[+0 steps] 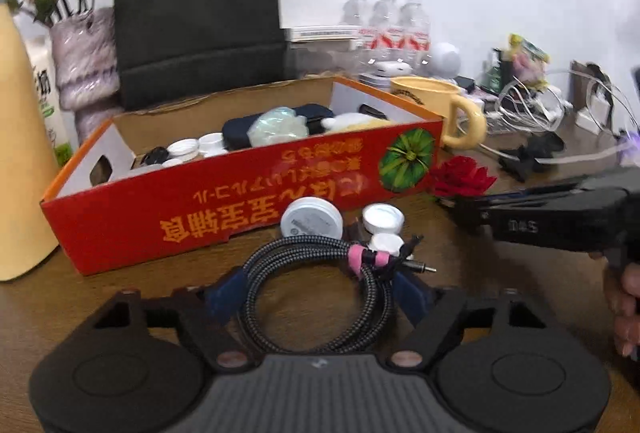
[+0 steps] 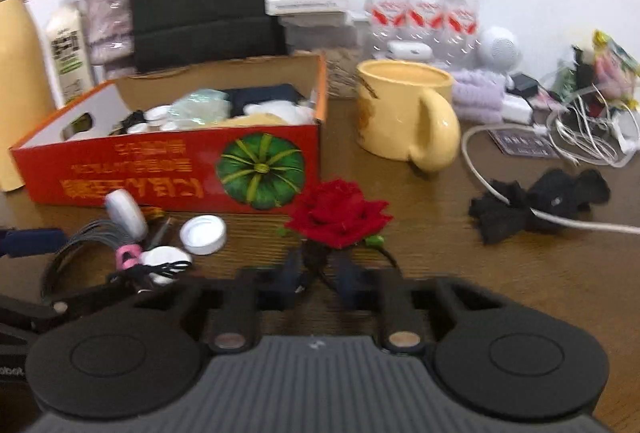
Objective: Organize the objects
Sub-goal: 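Grasp the braided black cable with pink tie using both tools, then grasp a white round item with right tool while left tool holds the braided cable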
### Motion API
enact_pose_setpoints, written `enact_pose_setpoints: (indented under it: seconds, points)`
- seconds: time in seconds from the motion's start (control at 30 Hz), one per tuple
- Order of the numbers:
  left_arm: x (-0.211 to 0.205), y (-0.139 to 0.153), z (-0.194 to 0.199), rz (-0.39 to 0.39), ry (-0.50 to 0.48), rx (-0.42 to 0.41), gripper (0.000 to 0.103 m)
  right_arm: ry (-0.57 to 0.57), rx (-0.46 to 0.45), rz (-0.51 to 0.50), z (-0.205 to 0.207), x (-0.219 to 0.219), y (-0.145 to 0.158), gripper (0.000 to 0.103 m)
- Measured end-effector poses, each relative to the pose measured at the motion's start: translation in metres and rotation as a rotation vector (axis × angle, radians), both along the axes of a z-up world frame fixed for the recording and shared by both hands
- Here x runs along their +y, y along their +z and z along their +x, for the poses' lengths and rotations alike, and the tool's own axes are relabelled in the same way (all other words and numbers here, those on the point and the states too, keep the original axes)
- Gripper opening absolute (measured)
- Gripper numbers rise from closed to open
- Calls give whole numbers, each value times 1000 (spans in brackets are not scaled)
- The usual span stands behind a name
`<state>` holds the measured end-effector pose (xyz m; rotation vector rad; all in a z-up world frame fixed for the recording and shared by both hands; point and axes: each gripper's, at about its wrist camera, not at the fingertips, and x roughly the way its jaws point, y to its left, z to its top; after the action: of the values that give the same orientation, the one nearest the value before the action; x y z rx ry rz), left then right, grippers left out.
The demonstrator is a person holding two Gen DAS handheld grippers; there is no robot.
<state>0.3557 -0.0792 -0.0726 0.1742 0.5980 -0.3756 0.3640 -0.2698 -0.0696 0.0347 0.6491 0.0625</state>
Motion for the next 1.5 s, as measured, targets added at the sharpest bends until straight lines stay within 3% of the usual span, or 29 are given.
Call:
enact_pose_setpoints:
  seconds: [0.07, 0.1, 0.13, 0.17, 0.2, 0.27, 0.3, 0.43, 0.5, 0.6, 0.67, 0.73, 0.8, 0.87, 0.97, 1.07, 1.2, 1.43, 1.47, 1.5]
  points:
    - [-3, 0, -9, 24, -2, -13, 74, 16, 0, 19, -5, -2, 0, 13]
    - [-3, 2, -17, 44, 10, -36, 62, 24, 0, 31, -10, -2, 1, 13]
    - [-3, 5, -23, 55, 16, -42, 47, 30, 4, 45, -14, -3, 2, 13]
    - [1, 9, -33, 57, 40, -45, 6, 39, 15, 59, -23, -1, 3, 13]
    - [6, 12, -39, 41, 45, -9, 12, 49, 18, 77, -35, 1, 7, 13]
    - [27, 12, -58, -77, 58, 70, 7, 92, -22, 155, -70, 4, 17, 13]
    - [34, 11, -72, -101, 68, 72, 7, 103, -28, 192, -89, 6, 19, 13]
    - [52, 14, -123, -117, 91, 93, 6, 128, -20, 182, -150, 20, 21, 13]
    - [56, 15, -138, -131, 71, 112, 6, 139, -12, 140, -166, 27, 22, 13]
    - [55, 15, -148, -95, 83, 100, 19, 142, -8, 124, -178, 31, 21, 13]
    - [53, 15, -152, -64, 101, 99, 51, 139, -4, 120, -181, 33, 18, 16]
    - [52, 17, -158, -76, 89, 86, 70, 134, -33, 104, -185, 35, 21, 25]
    - [48, 17, -163, -89, 50, 65, 78, 155, -61, 124, -184, 36, 28, 38]
    - [41, 15, -162, -94, -15, 54, 91, 195, -78, 161, -176, 41, 36, 39]
    - [25, 7, -149, -32, -56, 65, 94, 323, -54, 212, -145, 61, 37, 44]
    - [20, 4, -133, -10, -36, 72, 92, 331, 22, 175, -115, 83, 28, 39]
    - [35, 3, -120, -92, -32, 114, 88, 294, 51, 185, -97, 86, 23, 32]
    - [39, 4, -124, -91, -78, 114, 87, 375, 84, 153, -74, 89, 20, 33]
    - [40, 4, -124, -91, -85, 115, 87, 391, 93, 134, -68, 91, 19, 25]
    - [41, 4, -124, -93, -89, 116, 86, 401, 99, 124, -64, 93, 17, 9]
